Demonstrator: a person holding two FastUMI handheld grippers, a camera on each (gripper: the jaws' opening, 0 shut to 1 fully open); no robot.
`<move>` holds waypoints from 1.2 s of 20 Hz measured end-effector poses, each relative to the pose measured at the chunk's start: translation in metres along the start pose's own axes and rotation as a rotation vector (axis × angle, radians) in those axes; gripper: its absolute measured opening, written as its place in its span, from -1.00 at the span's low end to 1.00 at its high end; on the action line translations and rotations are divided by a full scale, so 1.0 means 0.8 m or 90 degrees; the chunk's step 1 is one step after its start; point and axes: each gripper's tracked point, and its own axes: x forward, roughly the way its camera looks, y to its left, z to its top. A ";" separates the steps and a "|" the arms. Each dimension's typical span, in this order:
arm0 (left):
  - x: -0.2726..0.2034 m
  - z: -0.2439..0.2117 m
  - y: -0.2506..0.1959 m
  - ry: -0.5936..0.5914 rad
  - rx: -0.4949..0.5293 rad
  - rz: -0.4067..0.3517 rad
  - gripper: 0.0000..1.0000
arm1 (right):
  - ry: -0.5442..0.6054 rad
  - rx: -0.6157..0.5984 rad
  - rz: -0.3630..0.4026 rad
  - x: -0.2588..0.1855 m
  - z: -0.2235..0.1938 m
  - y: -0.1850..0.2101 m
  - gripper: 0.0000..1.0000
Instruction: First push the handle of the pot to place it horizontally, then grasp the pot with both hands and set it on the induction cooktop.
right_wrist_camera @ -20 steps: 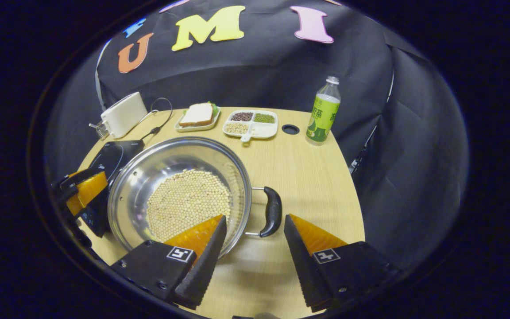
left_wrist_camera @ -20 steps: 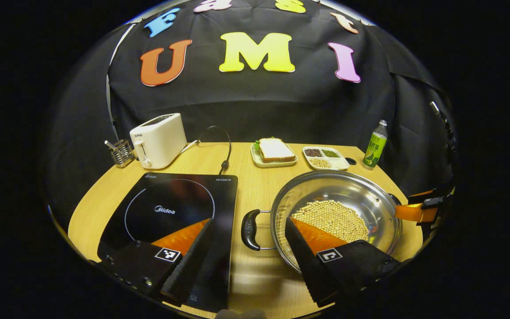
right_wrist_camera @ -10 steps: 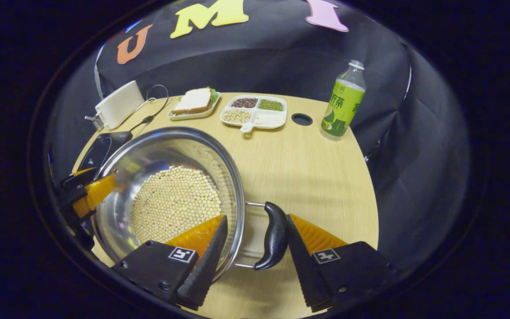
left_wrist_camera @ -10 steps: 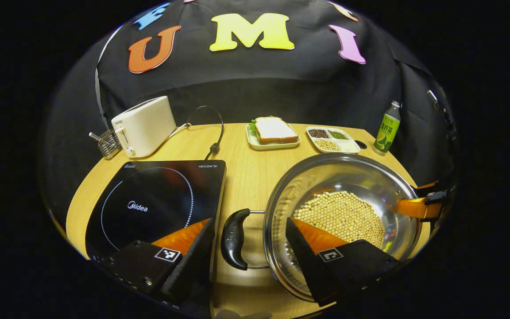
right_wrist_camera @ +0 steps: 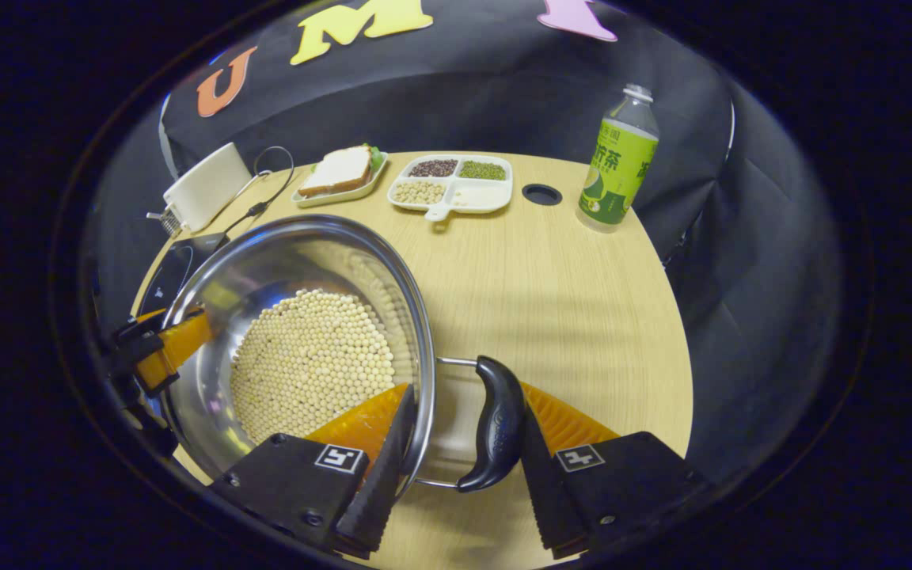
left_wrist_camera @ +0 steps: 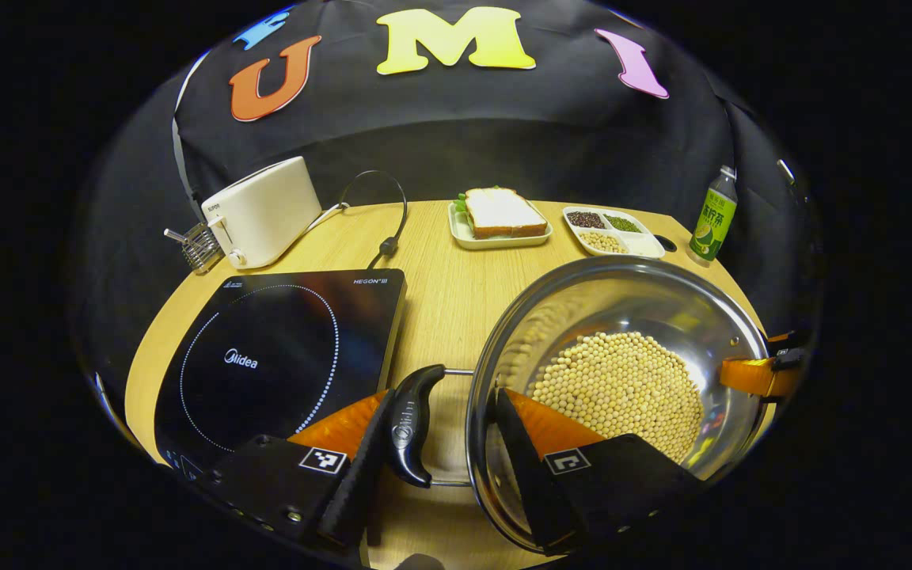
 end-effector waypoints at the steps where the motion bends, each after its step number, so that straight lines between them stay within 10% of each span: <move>1: 0.000 -0.001 0.000 0.003 0.004 0.001 0.51 | 0.004 0.002 -0.001 -0.002 0.000 0.000 0.41; 14: -0.030 0.012 0.014 0.025 0.017 -0.014 0.27 | -0.001 0.056 -0.001 -0.045 -0.018 0.018 0.18; 24: -0.103 0.026 0.116 -0.019 0.020 -0.034 0.27 | -0.043 0.060 -0.015 -0.131 -0.024 0.131 0.18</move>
